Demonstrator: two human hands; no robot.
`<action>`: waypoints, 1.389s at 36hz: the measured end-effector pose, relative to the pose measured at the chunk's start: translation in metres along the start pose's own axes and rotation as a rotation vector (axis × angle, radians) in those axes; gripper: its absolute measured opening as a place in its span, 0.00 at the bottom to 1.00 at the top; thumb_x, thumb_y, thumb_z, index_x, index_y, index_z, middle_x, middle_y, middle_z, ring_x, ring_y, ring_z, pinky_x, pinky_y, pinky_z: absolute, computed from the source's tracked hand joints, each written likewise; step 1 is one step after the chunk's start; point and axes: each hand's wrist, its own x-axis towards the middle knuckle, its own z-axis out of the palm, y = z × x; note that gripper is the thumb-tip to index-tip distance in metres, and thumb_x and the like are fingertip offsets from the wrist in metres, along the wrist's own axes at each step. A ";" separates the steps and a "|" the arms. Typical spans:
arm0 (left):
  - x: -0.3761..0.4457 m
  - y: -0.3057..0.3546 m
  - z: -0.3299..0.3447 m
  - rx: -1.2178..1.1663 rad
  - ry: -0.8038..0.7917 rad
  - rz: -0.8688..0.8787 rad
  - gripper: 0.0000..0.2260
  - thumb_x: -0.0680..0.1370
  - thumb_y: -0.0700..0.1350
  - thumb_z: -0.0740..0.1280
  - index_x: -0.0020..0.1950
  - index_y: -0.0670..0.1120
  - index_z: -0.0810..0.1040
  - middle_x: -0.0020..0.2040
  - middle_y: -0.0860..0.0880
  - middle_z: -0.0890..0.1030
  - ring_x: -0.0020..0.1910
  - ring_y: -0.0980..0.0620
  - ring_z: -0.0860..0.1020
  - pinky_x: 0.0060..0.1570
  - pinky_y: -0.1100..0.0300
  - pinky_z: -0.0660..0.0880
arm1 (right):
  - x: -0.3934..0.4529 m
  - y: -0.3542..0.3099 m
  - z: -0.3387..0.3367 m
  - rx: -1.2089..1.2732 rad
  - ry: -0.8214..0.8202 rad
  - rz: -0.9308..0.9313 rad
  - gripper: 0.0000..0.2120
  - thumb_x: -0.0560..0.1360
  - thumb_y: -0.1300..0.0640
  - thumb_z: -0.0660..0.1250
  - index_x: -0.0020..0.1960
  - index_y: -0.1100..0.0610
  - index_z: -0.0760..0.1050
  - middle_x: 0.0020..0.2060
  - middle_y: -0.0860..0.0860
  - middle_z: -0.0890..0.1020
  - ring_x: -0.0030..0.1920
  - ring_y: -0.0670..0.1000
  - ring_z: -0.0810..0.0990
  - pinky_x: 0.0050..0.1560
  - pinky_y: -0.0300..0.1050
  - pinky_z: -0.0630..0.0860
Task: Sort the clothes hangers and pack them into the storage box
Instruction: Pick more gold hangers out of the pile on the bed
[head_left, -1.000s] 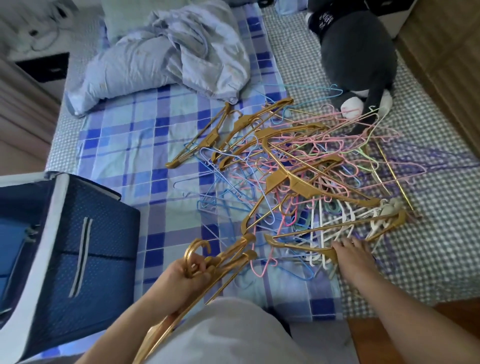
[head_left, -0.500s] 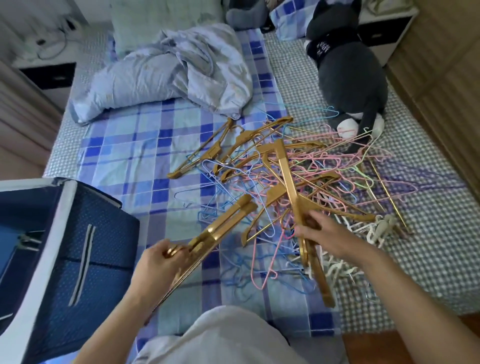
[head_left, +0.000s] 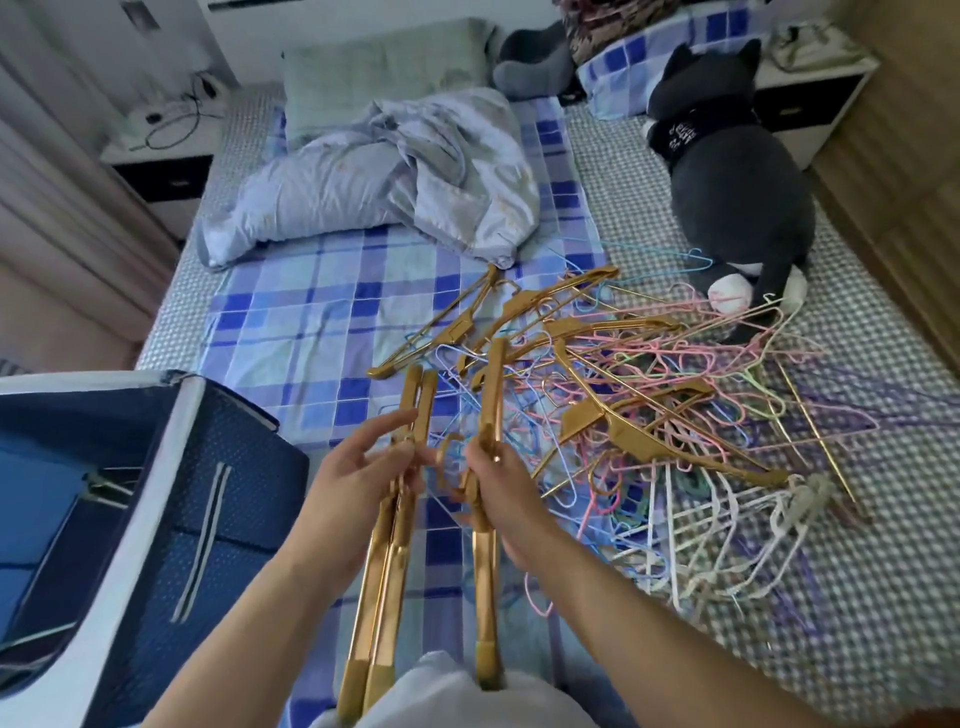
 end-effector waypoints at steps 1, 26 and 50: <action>0.001 -0.002 0.000 -0.016 0.004 0.005 0.13 0.83 0.39 0.65 0.64 0.51 0.80 0.49 0.41 0.86 0.47 0.43 0.80 0.45 0.63 0.79 | 0.001 0.003 0.006 -0.027 0.013 0.007 0.15 0.77 0.40 0.64 0.58 0.48 0.73 0.42 0.51 0.82 0.45 0.54 0.86 0.46 0.58 0.84; 0.010 -0.073 -0.038 -0.089 0.262 -0.272 0.12 0.80 0.33 0.65 0.61 0.41 0.82 0.55 0.30 0.81 0.48 0.39 0.79 0.55 0.46 0.75 | 0.134 0.039 -0.241 -1.611 0.368 -0.001 0.30 0.77 0.62 0.63 0.77 0.55 0.60 0.70 0.59 0.70 0.66 0.61 0.72 0.65 0.55 0.73; 0.006 -0.064 -0.036 -0.193 0.294 -0.234 0.11 0.83 0.34 0.61 0.60 0.42 0.81 0.50 0.37 0.84 0.48 0.40 0.80 0.53 0.50 0.78 | 0.036 0.037 -0.200 -1.011 0.543 -0.299 0.11 0.81 0.57 0.64 0.59 0.62 0.72 0.50 0.54 0.71 0.50 0.57 0.73 0.46 0.48 0.67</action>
